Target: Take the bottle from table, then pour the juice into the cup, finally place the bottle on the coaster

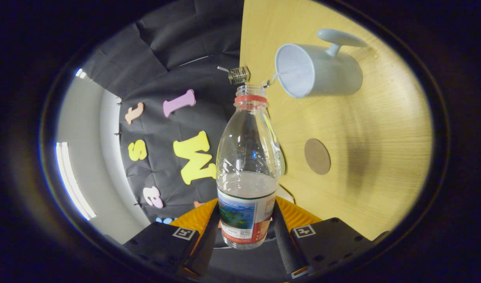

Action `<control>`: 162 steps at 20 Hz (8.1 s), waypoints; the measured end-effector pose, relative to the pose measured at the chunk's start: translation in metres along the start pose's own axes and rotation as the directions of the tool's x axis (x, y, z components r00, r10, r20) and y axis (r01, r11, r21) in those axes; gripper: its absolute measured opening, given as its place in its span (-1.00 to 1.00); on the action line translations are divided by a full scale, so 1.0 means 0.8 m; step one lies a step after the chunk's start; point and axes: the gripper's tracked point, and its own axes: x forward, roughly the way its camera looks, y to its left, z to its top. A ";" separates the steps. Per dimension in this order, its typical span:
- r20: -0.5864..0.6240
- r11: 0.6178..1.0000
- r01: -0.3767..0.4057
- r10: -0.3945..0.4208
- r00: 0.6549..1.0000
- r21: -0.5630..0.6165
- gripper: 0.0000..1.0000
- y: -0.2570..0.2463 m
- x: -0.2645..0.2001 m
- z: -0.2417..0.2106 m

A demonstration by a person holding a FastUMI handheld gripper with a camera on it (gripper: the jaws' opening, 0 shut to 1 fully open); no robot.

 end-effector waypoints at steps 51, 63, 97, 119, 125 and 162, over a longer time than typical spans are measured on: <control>0.062 0.955 0.063 -0.047 0.997 -0.288 0.50 0.027 -0.027 0.022; 0.081 0.416 0.099 -0.060 0.995 -0.904 0.50 0.065 -0.054 -0.003; 0.104 -0.362 0.072 -0.070 0.992 -0.930 0.54 -0.052 0.159 -0.007; 0.097 -0.334 0.051 -0.122 0.988 -0.941 0.67 -0.123 0.171 0.029; 0.079 -0.328 0.037 -0.116 0.990 -0.944 0.97 -0.114 0.166 0.024; -0.073 -0.236 -0.031 0.175 0.982 -0.971 1.00 0.305 -0.276 -0.141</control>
